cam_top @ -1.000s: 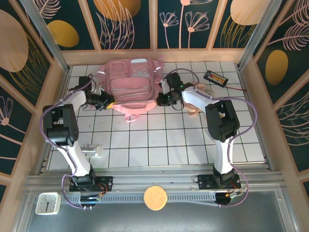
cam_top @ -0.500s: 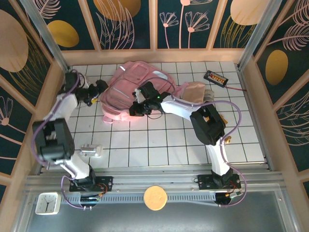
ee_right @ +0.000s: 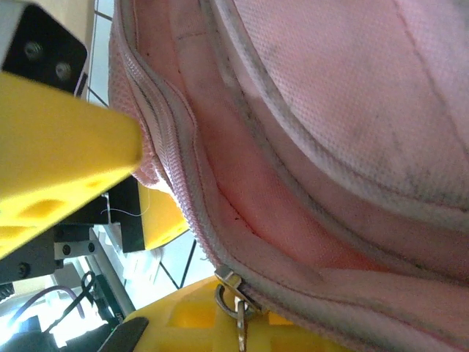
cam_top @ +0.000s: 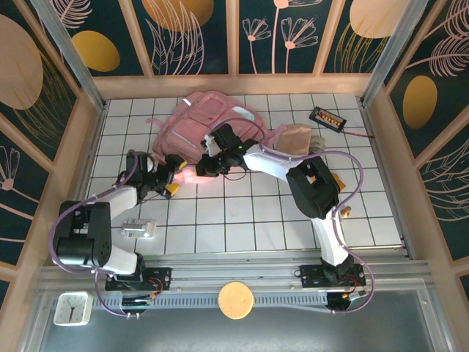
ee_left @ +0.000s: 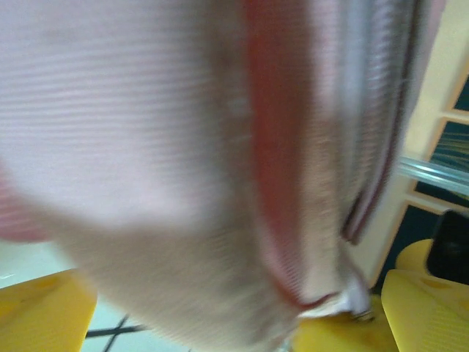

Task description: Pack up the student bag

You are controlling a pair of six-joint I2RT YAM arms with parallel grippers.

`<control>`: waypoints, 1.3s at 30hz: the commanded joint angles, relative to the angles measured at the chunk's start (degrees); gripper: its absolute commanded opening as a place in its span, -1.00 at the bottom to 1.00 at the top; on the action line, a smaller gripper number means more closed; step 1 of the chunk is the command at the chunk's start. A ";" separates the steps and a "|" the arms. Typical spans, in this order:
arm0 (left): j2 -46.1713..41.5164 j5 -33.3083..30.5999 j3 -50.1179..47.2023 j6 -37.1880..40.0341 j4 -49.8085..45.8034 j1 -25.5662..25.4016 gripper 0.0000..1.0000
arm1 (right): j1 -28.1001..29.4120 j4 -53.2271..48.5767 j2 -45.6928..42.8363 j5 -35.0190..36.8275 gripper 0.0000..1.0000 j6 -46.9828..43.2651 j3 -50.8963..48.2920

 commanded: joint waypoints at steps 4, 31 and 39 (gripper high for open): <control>6.85 -1.79 1.47 -8.83 12.30 -1.39 0.98 | 0.93 1.18 -2.97 0.29 -1.00 -2.17 -1.29; 3.62 1.50 2.13 5.23 1.15 3.69 -1.00 | -24.25 -19.18 -6.22 15.72 -1.00 -22.05 -5.53; 2.15 4.10 1.24 5.00 2.74 3.53 -0.70 | -25.87 -16.15 -6.33 9.66 -0.34 -20.32 -4.84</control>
